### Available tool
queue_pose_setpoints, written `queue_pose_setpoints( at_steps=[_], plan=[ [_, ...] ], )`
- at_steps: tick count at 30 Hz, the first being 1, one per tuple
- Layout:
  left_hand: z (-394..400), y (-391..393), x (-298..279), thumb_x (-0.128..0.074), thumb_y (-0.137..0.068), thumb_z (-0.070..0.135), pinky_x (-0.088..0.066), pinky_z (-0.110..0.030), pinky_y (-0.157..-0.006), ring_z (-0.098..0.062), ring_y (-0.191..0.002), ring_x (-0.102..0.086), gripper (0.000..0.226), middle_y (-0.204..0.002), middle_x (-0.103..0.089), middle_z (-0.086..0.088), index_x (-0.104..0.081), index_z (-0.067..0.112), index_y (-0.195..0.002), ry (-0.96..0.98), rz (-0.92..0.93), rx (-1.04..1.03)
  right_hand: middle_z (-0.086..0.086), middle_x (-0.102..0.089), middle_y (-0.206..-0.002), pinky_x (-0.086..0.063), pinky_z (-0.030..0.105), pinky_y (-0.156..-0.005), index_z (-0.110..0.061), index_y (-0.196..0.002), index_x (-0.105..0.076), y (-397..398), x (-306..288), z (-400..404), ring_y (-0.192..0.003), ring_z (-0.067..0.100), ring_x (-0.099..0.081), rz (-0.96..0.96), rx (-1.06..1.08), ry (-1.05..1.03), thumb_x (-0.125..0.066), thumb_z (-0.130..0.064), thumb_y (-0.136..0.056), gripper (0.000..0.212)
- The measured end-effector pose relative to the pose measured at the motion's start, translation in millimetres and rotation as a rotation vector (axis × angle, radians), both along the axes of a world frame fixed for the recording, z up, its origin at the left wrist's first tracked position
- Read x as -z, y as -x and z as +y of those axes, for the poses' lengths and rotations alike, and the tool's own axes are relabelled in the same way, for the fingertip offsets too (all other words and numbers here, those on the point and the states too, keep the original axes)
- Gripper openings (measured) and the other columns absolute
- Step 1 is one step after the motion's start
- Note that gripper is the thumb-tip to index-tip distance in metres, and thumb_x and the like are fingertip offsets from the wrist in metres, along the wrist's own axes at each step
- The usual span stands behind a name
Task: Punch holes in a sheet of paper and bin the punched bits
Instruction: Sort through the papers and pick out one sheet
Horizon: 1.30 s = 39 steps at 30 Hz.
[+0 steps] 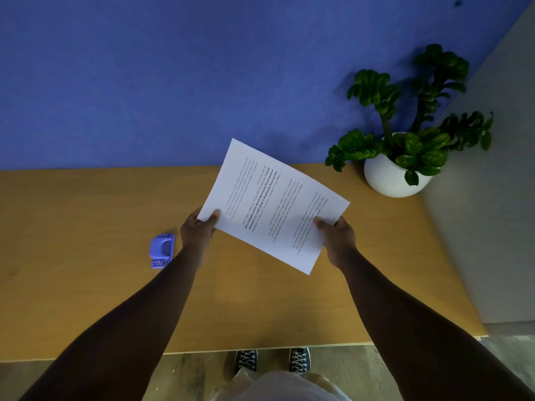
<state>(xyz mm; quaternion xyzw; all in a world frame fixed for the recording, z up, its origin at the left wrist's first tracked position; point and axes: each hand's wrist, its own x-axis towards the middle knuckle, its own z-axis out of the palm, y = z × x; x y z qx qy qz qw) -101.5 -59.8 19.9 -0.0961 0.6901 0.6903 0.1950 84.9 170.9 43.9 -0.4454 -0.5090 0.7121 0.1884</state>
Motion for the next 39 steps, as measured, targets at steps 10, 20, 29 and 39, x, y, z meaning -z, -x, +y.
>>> queue_pose_setpoints(
  at_steps=[10, 20, 29, 39],
  plan=[
    [28, -22, -11, -0.076, -0.087, 0.026, -0.051, -0.042, -0.084, -0.019, -0.096, -0.067, 0.014, -0.101, -0.075, 0.005, -0.072, 0.025, -0.100, -0.200, -0.089, 0.122, 0.009, -0.067, -0.119, -0.053, 0.051, -0.093, -0.015, -0.119, -0.059, 7, -2, -14, -0.108, 0.028, -0.064, 0.127, -0.033, 0.225, -0.060, 0.002, -0.091, 0.032],
    [33, -20, -25, -0.074, -0.089, 0.024, -0.053, -0.053, -0.096, -0.022, -0.107, -0.070, 0.019, -0.112, -0.075, 0.002, -0.071, 0.025, -0.107, -0.159, -0.004, 0.219, 0.004, -0.067, -0.120, -0.055, 0.046, -0.082, -0.015, -0.125, -0.058, 2, -4, -11, -0.109, 0.023, -0.062, 0.096, -0.077, 0.226, -0.069, 0.001, -0.084, 0.045],
    [25, -13, -40, -0.071, -0.091, 0.016, -0.054, -0.017, -0.067, -0.004, -0.085, -0.072, 0.019, -0.099, -0.076, 0.006, -0.070, 0.015, -0.110, -0.012, 0.244, 0.350, -0.004, -0.074, -0.098, -0.058, 0.028, -0.071, -0.021, -0.101, -0.067, 2, -7, -3, -0.088, 0.018, -0.070, -0.135, -0.205, -0.106, -0.077, -0.006, -0.077, 0.029],
    [38, -27, -47, -0.073, -0.088, 0.010, -0.054, -0.015, -0.067, -0.005, -0.085, -0.073, 0.019, -0.088, -0.076, 0.021, -0.074, 0.012, -0.107, 0.010, 0.366, 0.427, -0.006, -0.069, -0.095, -0.056, 0.034, -0.081, -0.017, -0.107, -0.069, 18, -11, -15, -0.090, 0.018, -0.066, -0.254, -0.296, -0.375, -0.073, -0.014, -0.082, 0.026]
  ],
)
